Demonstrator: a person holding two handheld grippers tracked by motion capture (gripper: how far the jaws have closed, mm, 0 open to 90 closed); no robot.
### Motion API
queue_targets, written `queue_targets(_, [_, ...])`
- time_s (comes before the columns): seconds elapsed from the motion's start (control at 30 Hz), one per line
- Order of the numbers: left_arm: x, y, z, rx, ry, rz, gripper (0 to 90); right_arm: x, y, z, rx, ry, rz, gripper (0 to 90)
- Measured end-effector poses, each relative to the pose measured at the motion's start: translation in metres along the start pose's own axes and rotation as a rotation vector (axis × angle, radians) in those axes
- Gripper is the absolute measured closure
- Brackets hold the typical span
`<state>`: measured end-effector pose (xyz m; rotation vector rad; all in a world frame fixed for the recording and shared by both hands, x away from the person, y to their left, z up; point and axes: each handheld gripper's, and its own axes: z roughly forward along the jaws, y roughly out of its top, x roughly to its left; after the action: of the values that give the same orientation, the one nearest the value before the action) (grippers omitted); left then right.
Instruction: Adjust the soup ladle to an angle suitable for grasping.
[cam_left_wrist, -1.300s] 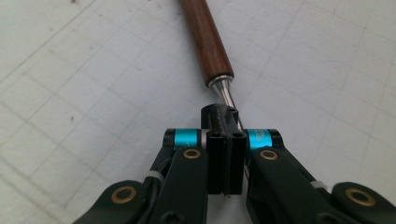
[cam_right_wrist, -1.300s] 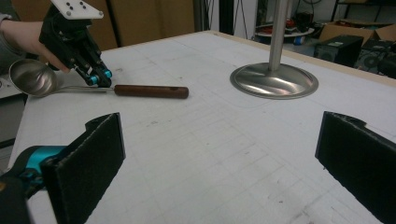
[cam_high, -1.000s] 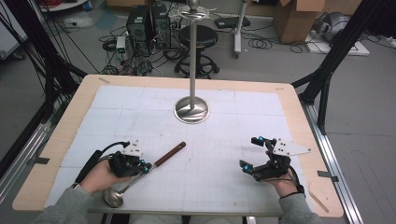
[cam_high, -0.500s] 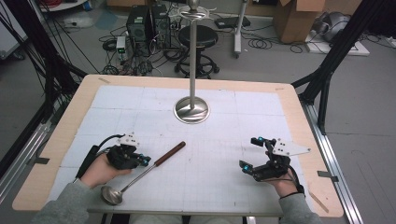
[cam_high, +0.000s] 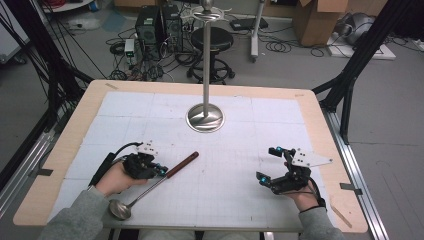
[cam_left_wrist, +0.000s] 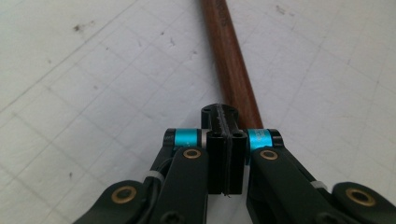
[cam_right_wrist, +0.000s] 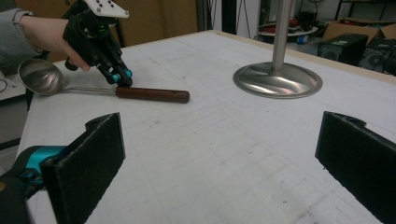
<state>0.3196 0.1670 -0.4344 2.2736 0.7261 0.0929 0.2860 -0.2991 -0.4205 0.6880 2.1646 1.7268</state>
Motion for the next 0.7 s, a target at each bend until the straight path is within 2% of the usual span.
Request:
queue_targets(0.23, [-0.002, 0.004, 0.003, 0.021, 0.018, 0.0, 89.7, 0.0, 0.0, -0.001, -0.001, -0.005, 0.001, 0.4])
queue_targets(0.47, [-0.007, 0.006, 0.005, 0.029, 0.022, 0.018, 89.7, 0.0, 0.0, -0.001, -0.002, -0.007, 0.002, 0.4])
queue_targets(0.7, [-0.016, 0.01, 0.008, 0.054, 0.018, 0.068, 89.7, 0.0, 0.0, -0.001, -0.001, -0.006, 0.001, 0.4])
